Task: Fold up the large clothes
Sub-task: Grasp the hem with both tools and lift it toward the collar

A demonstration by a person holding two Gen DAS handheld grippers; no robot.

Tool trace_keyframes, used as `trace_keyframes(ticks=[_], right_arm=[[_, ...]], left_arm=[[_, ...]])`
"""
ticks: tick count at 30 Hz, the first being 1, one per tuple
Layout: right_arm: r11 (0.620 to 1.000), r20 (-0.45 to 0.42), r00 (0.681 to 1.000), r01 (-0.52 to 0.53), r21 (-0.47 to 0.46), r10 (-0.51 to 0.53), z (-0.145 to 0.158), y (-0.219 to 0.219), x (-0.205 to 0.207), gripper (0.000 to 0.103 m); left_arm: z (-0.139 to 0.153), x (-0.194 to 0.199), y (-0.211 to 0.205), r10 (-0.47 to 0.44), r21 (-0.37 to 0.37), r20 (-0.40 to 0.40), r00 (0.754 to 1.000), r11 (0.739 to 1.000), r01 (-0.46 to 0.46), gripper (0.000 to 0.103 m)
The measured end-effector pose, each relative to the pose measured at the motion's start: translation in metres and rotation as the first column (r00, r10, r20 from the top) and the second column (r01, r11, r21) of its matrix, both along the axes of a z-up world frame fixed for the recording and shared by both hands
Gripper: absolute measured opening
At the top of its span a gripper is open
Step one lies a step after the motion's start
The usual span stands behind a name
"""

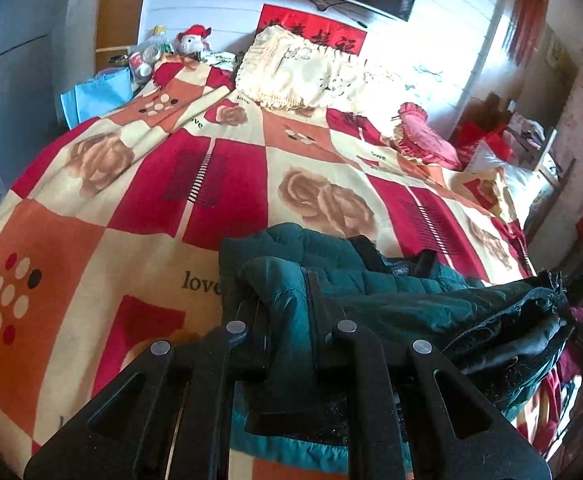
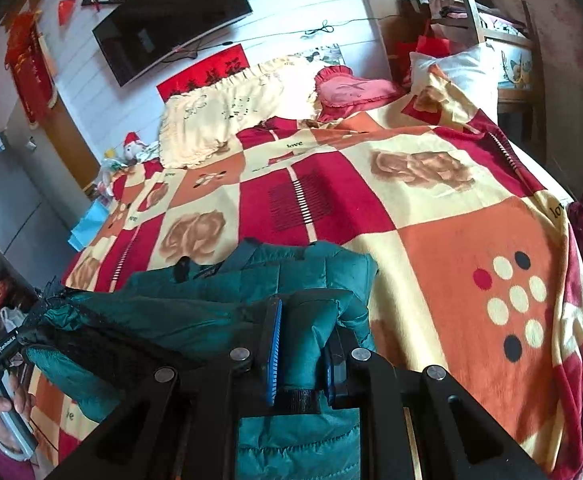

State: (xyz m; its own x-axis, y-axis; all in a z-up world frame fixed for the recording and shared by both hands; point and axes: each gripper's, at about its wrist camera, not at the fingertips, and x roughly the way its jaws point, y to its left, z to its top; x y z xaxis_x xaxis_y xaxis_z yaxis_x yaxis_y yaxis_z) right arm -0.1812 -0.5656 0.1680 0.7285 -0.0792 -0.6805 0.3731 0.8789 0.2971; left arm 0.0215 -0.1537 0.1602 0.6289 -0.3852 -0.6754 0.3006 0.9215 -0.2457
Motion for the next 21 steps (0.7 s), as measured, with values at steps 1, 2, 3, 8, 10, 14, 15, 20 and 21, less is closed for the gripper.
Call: trace_keyframes(ticks=[1,2,3,8,10,14,15,20,21], right_arm=[[1.0,-0.006,1.0,0.004,-0.002,-0.004,-0.002,-0.002,0.004,0.015],[1.0,-0.015,1.0,0.011,-0.003,-0.011,-0.004,-0.004,0.011,0.015],[1.0,-0.025,1.0,0.018,-0.002,-0.018,-0.007,-0.007,0.018,0.015],[0.999,-0.057,0.997,0.049,0.018,-0.048,-0.025,-0.02,0.045,0.015],[0.998,-0.07,0.996,0.058,0.026,-0.056,-0.034,-0.024,0.055,0.015],[0.995,-0.088,0.993,0.078,0.054,-0.073,-0.052,-0.032,0.073,0.015],[0.995,-0.097,0.992,0.081,0.057,-0.075,-0.057,-0.034,0.078,0.015],[0.996,-0.144,0.986,0.086,0.032,-0.081,-0.079,-0.034,0.096,0.015],[0.996,-0.148,0.986,0.085,0.022,-0.081,-0.081,-0.033,0.098,0.015]], left_arm=[[-0.003,0.007,-0.004,0.005,0.005,-0.008,1.0,1.0,-0.005,0.012],[-0.006,0.014,-0.007,0.013,0.005,-0.018,1.0,1.0,-0.013,0.012],[-0.01,0.02,-0.011,0.021,0.01,-0.027,0.999,1.0,-0.02,0.012],[-0.033,0.045,-0.024,0.048,0.05,-0.057,0.997,0.998,-0.045,0.012],[-0.041,0.053,-0.027,0.056,0.06,-0.068,0.996,0.997,-0.052,0.012],[-0.054,0.063,-0.031,0.062,0.073,-0.078,0.995,0.996,-0.057,0.013],[-0.056,0.065,-0.032,0.063,0.079,-0.079,0.995,0.995,-0.057,0.013],[-0.062,0.068,-0.038,0.069,0.096,-0.075,0.995,0.994,-0.062,0.013],[-0.063,0.068,-0.038,0.07,0.093,-0.075,0.995,0.994,-0.063,0.013]])
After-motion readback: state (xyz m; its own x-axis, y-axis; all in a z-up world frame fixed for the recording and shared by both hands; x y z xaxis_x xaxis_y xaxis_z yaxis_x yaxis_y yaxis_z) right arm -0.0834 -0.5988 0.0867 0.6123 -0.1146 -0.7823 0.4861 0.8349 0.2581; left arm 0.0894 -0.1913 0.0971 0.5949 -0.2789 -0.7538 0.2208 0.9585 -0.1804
